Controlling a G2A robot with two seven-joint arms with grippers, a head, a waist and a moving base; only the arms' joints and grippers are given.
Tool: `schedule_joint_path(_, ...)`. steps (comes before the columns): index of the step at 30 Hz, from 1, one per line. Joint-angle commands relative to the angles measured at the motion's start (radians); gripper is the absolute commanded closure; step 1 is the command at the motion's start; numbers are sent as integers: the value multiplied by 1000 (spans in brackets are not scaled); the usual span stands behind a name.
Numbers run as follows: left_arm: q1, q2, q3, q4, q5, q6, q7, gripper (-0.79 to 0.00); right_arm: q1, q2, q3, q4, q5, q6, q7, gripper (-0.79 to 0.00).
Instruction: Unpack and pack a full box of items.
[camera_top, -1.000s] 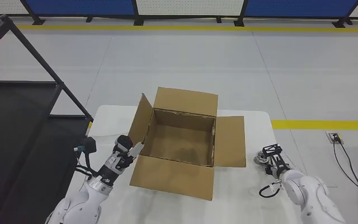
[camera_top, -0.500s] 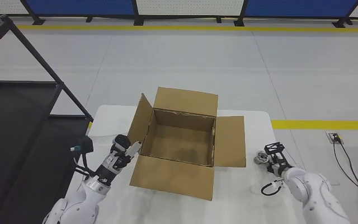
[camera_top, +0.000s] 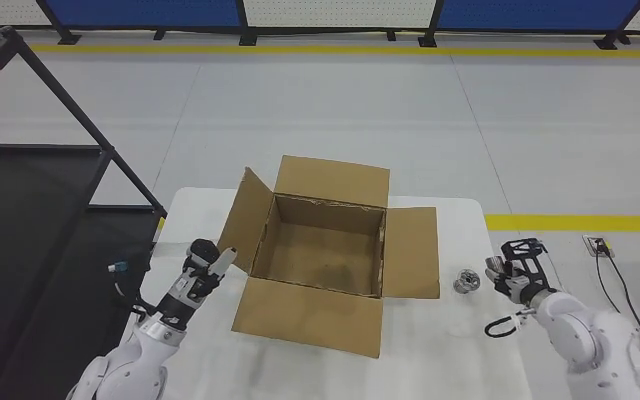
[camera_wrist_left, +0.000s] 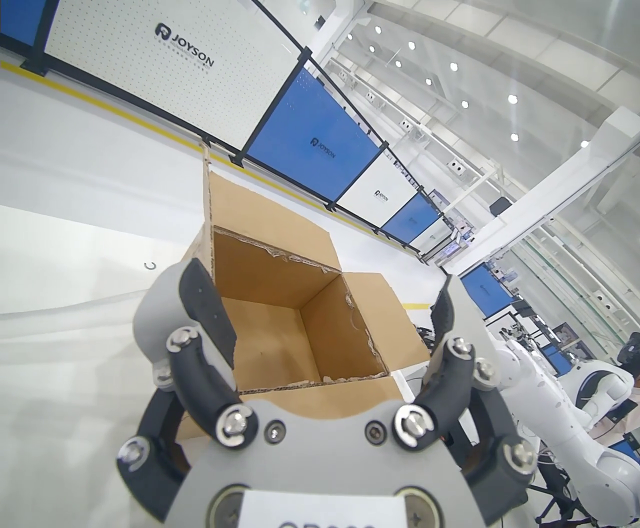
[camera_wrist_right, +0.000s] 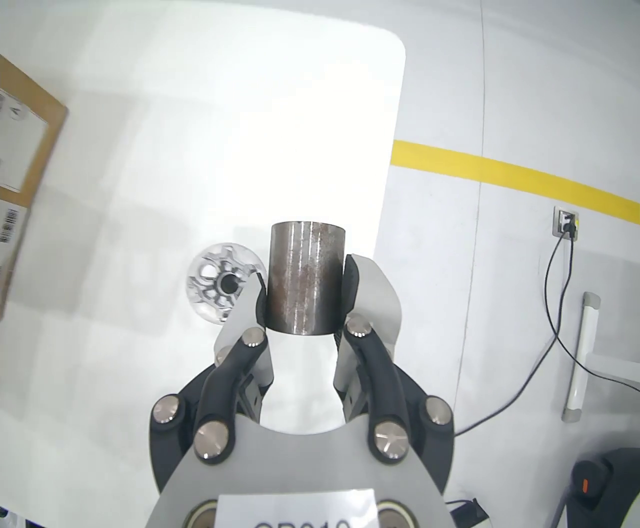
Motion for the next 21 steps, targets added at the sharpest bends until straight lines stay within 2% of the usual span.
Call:
schedule_joint_path(1, 5, 0, -11, 3, -8, -1, 9, -785, -6, 1, 11, -48, 33, 2, 16, 0)
schedule_joint_path(9, 29, 0, -50, 32, -46, -19, 37, -785, 24, 2, -38, -223, 120, -48, 92, 0)
schedule_joint_path(15, 49, -1, -59, 26, -72, -67, 48, -785, 104, -8, -158, -305, 139, -12, 139, 0)
schedule_joint_path(21, 98, 0, -51, -31, -142, -147, -21, -785, 246, -32, -333, -292, 152, 48, 186, 0)
